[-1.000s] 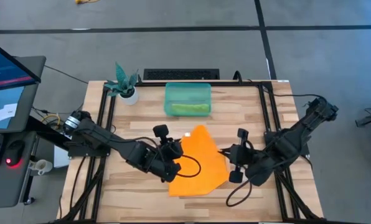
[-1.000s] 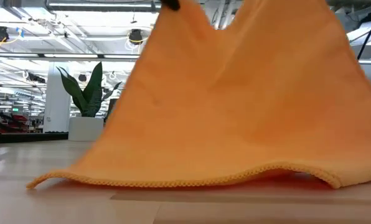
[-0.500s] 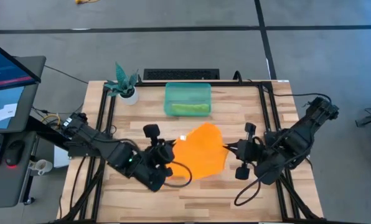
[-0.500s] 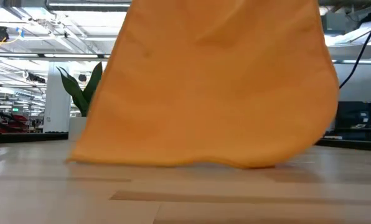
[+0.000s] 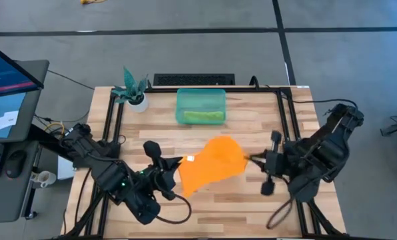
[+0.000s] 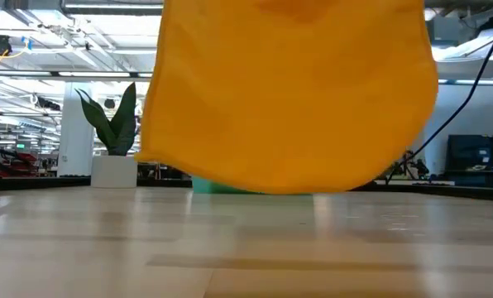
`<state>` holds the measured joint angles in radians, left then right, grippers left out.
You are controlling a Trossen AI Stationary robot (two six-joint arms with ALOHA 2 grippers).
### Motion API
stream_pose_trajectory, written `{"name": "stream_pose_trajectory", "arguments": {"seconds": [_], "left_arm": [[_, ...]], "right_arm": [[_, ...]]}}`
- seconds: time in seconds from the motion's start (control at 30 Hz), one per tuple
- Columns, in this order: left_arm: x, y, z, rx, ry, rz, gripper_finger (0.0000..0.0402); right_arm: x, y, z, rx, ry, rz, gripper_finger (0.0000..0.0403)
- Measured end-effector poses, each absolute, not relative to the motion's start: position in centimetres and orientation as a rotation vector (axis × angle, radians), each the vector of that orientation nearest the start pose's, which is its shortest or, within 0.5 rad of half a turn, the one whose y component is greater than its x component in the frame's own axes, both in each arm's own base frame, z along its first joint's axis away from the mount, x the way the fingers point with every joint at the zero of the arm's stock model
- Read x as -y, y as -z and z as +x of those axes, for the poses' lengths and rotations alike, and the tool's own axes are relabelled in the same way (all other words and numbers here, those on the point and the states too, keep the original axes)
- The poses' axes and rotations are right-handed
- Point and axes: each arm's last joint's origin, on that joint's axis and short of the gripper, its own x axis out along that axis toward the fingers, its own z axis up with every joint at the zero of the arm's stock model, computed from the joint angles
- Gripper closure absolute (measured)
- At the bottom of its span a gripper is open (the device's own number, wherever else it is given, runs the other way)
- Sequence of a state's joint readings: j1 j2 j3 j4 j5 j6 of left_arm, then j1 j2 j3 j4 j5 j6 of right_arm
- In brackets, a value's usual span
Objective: Roll microfiber towels into tight, uniform cylinder then place into a basket
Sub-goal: Fold the orange towel
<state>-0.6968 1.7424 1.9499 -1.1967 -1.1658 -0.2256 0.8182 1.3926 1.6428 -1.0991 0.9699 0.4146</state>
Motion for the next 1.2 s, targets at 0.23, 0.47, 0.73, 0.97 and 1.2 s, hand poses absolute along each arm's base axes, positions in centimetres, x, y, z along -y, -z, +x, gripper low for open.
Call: {"name": "stream_pose_trajectory", "arguments": {"seconds": [0.23,0.47,0.73,0.97,1.2], "left_arm": [[18.2,-41.6,27.1,-0.496,-0.620,0.597,0.0400],[16.0,-41.1,28.2,-0.603,-0.619,0.594,0.0400],[14.8,-40.8,28.6,-0.664,-0.615,0.556,0.0400],[16.7,-40.6,27.6,-0.692,-0.489,0.447,0.0400],[19.1,-40.4,26.1,-0.701,-0.373,0.387,0.0400]], "right_arm": [[-16.7,-42.2,18.4,-0.409,0.351,-0.220,0.0396],[-16.7,-42.0,18.7,-0.500,0.226,-0.167,0.0395],[-16.8,-42.1,18.2,-0.505,0.195,-0.137,0.0395],[-17.9,-42.1,17.3,-0.527,0.091,-0.125,0.0395],[-19.8,-42.7,15.6,-0.483,-0.018,-0.094,0.0395]]}}
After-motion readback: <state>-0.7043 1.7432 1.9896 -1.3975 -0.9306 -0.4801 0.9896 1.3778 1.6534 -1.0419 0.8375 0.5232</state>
